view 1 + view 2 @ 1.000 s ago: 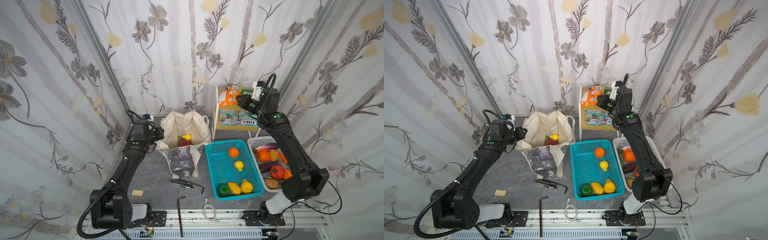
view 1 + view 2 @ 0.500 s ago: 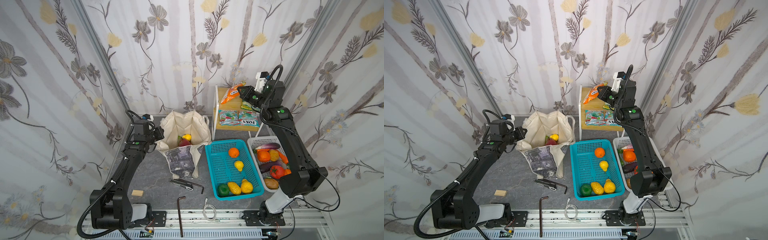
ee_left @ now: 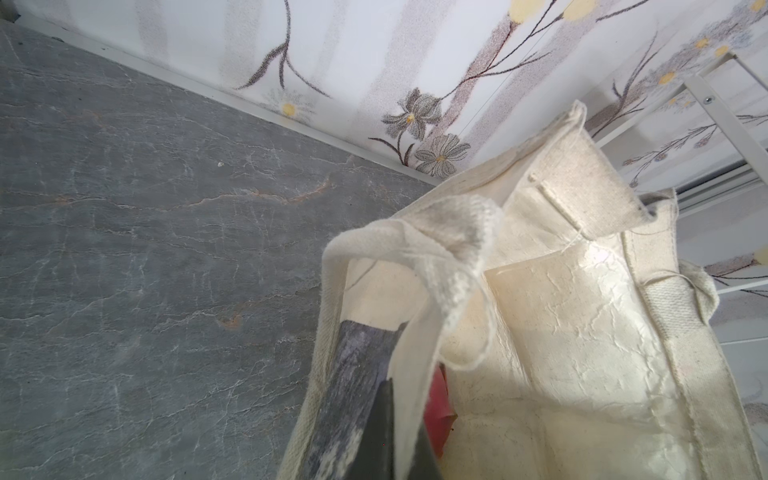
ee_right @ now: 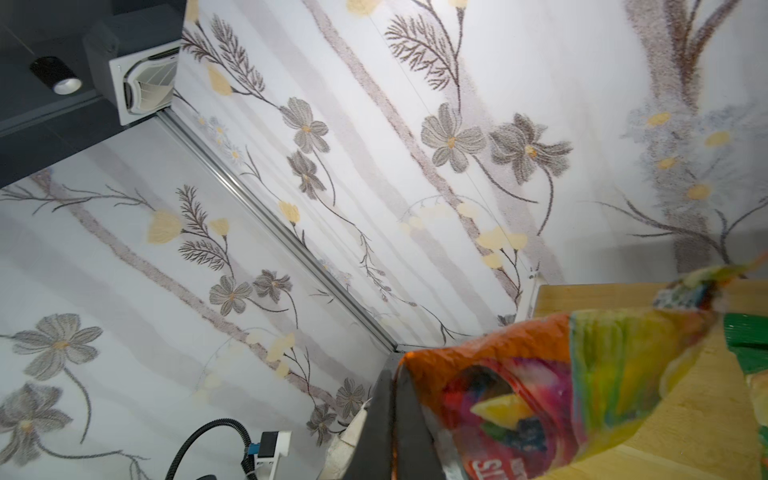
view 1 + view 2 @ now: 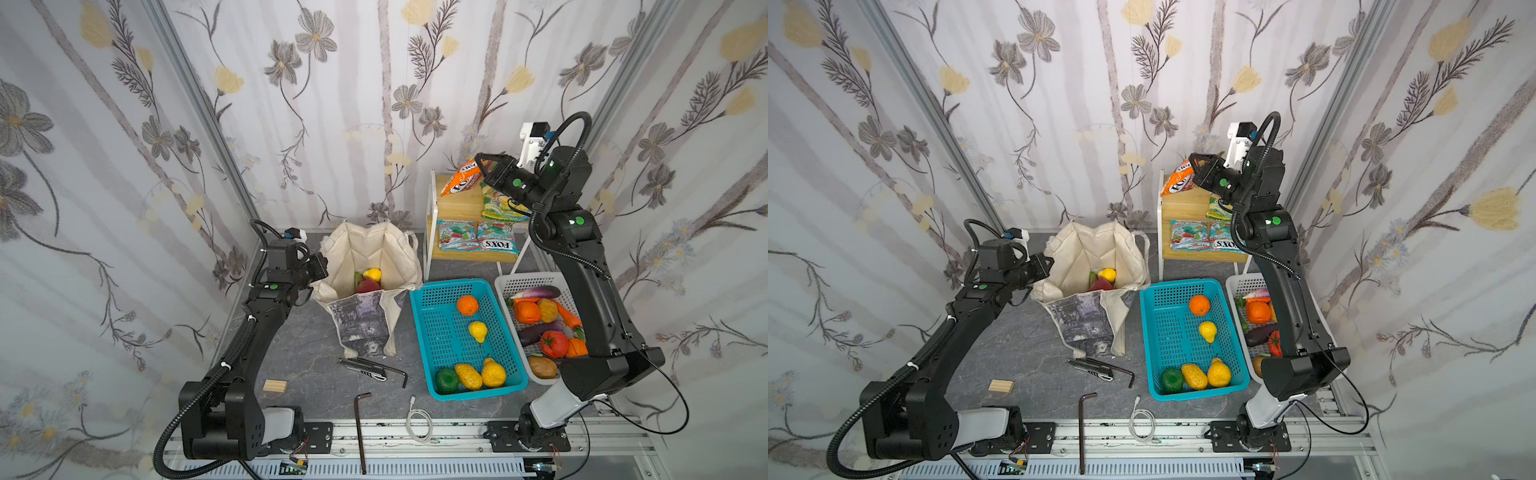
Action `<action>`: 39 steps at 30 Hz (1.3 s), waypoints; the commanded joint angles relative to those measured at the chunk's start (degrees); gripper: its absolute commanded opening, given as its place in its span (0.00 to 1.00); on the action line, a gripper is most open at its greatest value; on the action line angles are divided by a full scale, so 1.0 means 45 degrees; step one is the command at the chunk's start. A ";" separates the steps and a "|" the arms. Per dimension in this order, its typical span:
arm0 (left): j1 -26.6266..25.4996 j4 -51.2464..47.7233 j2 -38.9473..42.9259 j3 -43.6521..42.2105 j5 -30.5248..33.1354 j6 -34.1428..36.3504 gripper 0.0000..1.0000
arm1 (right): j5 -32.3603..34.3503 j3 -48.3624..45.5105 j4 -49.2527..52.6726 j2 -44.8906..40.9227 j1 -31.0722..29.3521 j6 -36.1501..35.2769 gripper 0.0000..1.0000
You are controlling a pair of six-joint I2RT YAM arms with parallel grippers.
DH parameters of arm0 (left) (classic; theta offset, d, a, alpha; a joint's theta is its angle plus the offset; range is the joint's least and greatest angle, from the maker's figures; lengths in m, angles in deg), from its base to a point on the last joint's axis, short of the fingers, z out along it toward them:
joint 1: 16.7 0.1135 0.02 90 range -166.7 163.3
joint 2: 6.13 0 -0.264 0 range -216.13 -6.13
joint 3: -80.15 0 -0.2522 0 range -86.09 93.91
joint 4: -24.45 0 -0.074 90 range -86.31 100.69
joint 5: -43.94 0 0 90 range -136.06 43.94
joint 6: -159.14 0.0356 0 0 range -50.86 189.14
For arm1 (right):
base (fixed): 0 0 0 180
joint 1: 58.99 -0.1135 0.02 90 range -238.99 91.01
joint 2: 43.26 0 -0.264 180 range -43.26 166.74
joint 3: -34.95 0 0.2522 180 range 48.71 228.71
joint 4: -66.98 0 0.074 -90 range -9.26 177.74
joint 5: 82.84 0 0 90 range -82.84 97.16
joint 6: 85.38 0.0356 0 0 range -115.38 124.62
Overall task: Place the food into the grocery bag and tie it
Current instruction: 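Carry the orange candy bag with the right gripper into the tote bag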
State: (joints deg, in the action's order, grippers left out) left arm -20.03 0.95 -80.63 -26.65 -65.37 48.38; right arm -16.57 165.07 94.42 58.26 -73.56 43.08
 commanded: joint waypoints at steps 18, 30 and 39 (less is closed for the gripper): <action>-0.0021 0.0308 0.0032 0.0004 -0.0183 0.0100 0.00 | 0.0556 -0.1606 -0.0629 0.1159 -0.5922 -0.1088 0.00; -0.0021 0.0308 -0.0002 0.0033 -0.0248 0.0099 0.00 | 0.1109 -0.1403 -0.1422 0.4664 -0.6668 -0.0955 0.00; -0.0021 0.0308 0.0018 0.0036 -0.0233 0.0100 0.00 | 0.3800 -0.0623 0.0414 0.6874 -0.6665 -0.1686 0.00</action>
State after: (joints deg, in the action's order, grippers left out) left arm -20.12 1.02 -80.74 -26.65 -66.24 48.36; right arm -5.97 162.49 95.33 88.79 -103.55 37.09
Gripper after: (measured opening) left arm 0.051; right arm 0.048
